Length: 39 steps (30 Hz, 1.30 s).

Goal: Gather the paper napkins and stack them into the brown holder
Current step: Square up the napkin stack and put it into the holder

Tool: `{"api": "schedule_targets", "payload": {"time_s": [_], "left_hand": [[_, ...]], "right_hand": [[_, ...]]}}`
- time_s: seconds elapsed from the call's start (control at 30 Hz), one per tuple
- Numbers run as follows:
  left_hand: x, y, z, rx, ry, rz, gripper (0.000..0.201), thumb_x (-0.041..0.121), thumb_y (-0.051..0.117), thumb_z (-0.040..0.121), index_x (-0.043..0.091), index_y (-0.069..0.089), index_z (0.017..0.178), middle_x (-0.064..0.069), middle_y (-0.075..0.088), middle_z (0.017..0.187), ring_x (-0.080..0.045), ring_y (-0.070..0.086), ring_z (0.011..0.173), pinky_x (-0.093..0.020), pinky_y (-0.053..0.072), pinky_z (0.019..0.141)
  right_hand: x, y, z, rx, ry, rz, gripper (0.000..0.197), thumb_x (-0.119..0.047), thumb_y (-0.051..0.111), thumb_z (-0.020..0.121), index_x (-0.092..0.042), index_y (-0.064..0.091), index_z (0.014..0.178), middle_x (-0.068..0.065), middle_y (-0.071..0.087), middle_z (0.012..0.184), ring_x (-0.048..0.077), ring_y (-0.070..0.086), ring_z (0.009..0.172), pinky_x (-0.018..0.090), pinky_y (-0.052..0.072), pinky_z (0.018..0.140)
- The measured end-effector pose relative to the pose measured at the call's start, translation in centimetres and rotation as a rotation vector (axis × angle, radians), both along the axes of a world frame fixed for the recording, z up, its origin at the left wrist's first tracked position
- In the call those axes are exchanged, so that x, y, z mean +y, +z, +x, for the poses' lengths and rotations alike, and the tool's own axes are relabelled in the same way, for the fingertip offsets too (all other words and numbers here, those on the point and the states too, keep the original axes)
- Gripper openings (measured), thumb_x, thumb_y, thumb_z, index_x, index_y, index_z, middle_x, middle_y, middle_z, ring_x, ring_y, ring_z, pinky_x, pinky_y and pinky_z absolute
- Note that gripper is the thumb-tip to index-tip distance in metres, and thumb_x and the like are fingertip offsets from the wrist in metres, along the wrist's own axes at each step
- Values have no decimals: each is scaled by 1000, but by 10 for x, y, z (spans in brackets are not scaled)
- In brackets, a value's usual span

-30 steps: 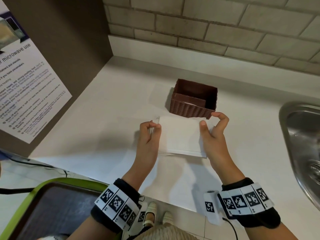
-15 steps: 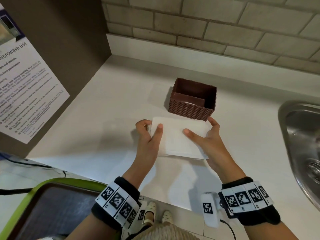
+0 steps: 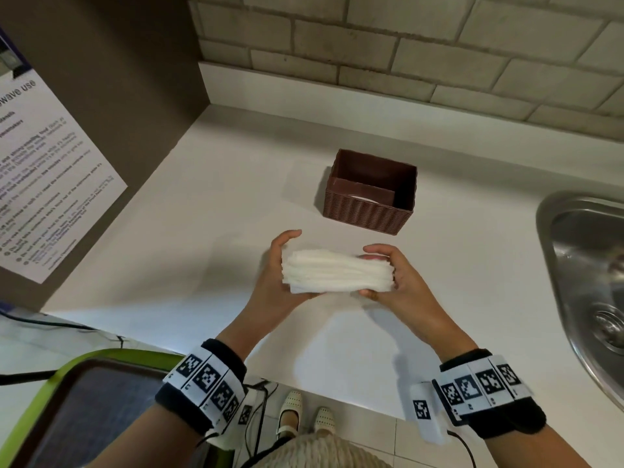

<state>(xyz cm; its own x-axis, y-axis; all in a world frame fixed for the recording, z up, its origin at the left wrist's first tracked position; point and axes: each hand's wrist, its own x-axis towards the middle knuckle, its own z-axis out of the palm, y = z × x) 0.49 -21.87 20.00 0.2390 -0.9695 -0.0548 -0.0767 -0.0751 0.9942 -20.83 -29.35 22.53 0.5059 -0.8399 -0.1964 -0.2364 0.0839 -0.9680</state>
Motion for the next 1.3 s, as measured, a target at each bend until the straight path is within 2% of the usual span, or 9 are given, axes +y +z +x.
{"api": "schedule_targets", "payload": {"time_s": [0.1, 0.2, 0.37, 0.47, 0.6, 0.77, 1.0, 1.17, 1.3], "left_hand": [[4, -12, 4, -141, -84, 28, 104, 38, 91, 47, 49, 30, 131, -2, 50, 124, -24, 56, 116, -30, 49, 101], [4, -17, 6, -135, -145, 82, 102, 33, 89, 50, 51, 31, 131, 4, 49, 127, -19, 54, 116, -30, 48, 101], [5, -8, 8, -70, -81, 151, 66, 36, 79, 62, 37, 53, 122, 25, 69, 112, 3, 65, 103, -26, 51, 89], [1, 8, 14, 88, 8, 165, 66, 31, 88, 64, 29, 59, 123, 8, 72, 119, -9, 68, 110, -30, 55, 91], [-7, 33, 12, 542, 94, 169, 60, 35, 72, 83, 19, 52, 137, -4, 67, 131, -23, 63, 122, -39, 54, 94], [-13, 52, -2, 863, 152, 182, 64, 58, 54, 87, 18, 55, 138, -10, 65, 133, -27, 62, 123, -47, 50, 101], [-14, 48, -32, 571, 297, 159, 78, 9, 79, 80, 22, 35, 143, -5, 66, 126, -27, 67, 112, -49, 58, 88], [-13, 51, -38, 482, 219, 234, 88, 21, 74, 86, 39, 16, 150, 10, 59, 123, -16, 64, 106, -46, 56, 91], [-14, 59, -53, 454, 200, 214, 68, 24, 73, 87, 36, 29, 137, 13, 58, 117, -14, 64, 106, -41, 56, 90]], "right_hand": [[4, -6, -3, 157, 81, -123, 78, 1, 83, 70, -33, 41, 127, -15, 58, 116, -15, 59, 95, 5, 48, 77], [4, -7, 1, 239, 151, -262, 91, -10, 86, 68, -38, 28, 133, -18, 55, 118, -8, 58, 102, 4, 44, 84], [-2, 1, 5, 414, 160, -360, 56, -15, 80, 75, -21, 52, 123, -5, 63, 107, 11, 62, 96, 11, 45, 72], [-5, 20, 0, 295, 43, -155, 37, -27, 81, 76, -21, 62, 107, -8, 71, 97, 0, 66, 86, 8, 49, 72], [-2, 39, 1, -2, -79, 200, 44, -32, 75, 81, -24, 60, 122, -4, 73, 115, 13, 70, 104, 33, 55, 89], [6, 43, 15, -156, -219, 420, 43, -25, 70, 85, -18, 58, 126, -1, 72, 119, 19, 68, 109, 38, 55, 90], [14, 46, 18, 124, -43, 328, 70, -23, 83, 74, -18, 46, 133, 8, 66, 120, 22, 66, 108, 38, 55, 93], [7, 61, 28, 74, -118, 316, 58, -43, 67, 85, -20, 46, 134, 3, 67, 117, 17, 67, 104, 30, 55, 85], [14, 63, 47, 100, -249, 257, 38, -49, 54, 93, -25, 51, 122, -4, 66, 110, 15, 66, 98, 32, 56, 81]]}}
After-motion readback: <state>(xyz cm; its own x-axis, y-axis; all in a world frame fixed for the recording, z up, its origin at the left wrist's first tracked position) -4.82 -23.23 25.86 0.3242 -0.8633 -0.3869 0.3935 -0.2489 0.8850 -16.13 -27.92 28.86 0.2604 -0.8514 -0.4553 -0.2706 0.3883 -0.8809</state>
